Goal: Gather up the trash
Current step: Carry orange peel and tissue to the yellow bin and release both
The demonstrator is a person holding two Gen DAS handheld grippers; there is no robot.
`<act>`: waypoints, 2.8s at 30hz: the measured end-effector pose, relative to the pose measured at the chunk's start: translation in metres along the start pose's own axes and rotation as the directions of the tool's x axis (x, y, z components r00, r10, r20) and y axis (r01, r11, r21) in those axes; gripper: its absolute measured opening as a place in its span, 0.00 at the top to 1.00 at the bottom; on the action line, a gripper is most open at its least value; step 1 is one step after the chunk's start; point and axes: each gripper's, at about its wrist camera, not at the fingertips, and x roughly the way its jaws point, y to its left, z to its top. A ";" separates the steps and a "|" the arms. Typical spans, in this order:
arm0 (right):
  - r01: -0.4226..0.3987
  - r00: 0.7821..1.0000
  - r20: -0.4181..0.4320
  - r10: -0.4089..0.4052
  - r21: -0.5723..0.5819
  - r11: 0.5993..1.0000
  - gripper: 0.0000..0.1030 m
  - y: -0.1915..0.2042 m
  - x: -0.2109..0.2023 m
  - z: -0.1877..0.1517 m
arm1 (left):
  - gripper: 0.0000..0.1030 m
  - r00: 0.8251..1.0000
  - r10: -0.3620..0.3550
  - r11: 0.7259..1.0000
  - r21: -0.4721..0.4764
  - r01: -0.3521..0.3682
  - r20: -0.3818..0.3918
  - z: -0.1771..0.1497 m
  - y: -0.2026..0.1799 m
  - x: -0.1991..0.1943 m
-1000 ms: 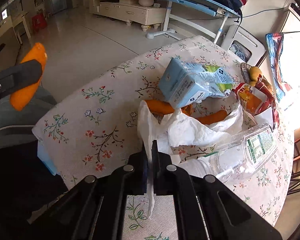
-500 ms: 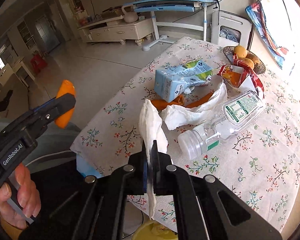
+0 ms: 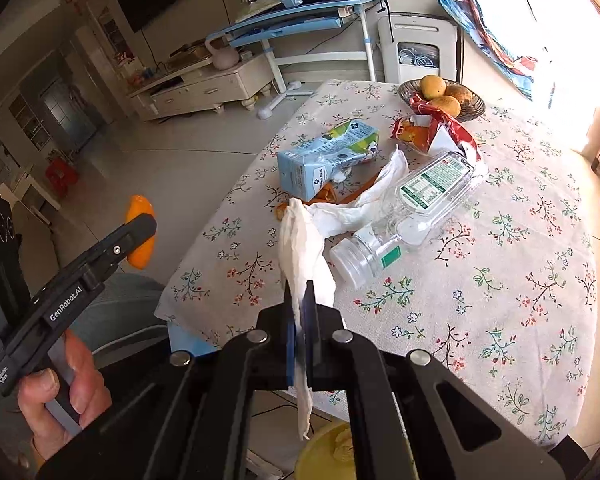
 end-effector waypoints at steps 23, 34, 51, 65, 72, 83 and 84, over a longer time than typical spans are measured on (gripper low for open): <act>-0.002 0.994 0.112 -0.018 0.178 0.984 0.96 -0.049 -0.048 -0.028 | 0.85 0.998 -0.059 0.998 0.038 0.059 -0.004 -0.006 -0.013 -0.003; -0.174 0.969 0.202 0.140 0.166 0.971 0.96 -0.066 -0.063 -0.065 | 0.85 0.986 -0.147 0.982 0.104 0.155 -0.077 -0.026 -0.043 -0.003; -0.276 0.961 0.037 0.274 0.111 0.955 0.95 -0.060 -0.043 -0.153 | 0.85 0.928 -0.305 0.946 0.043 0.320 -0.213 -0.088 -0.063 0.001; -0.114 0.976 -0.164 0.139 0.157 0.981 0.41 -0.070 -0.022 -0.196 | 0.85 0.891 -0.270 0.929 0.144 0.340 -0.366 -0.153 -0.103 0.002; -0.106 0.994 0.047 0.097 0.265 0.958 0.40 -0.099 -0.061 -0.188 | 0.85 0.864 -0.236 0.902 0.231 0.366 -0.446 -0.189 -0.130 -0.002; 0.091 0.962 0.225 -0.158 0.280 0.956 0.24 -0.105 -0.097 -0.179 | 0.22 0.944 -0.055 0.864 0.459 0.207 -0.324 -0.211 -0.160 -0.021; 0.119 0.958 0.222 -0.183 0.273 0.955 0.22 -0.105 -0.097 -0.178 | 0.21 0.957 -0.037 0.875 0.454 0.171 -0.288 -0.205 -0.157 -0.023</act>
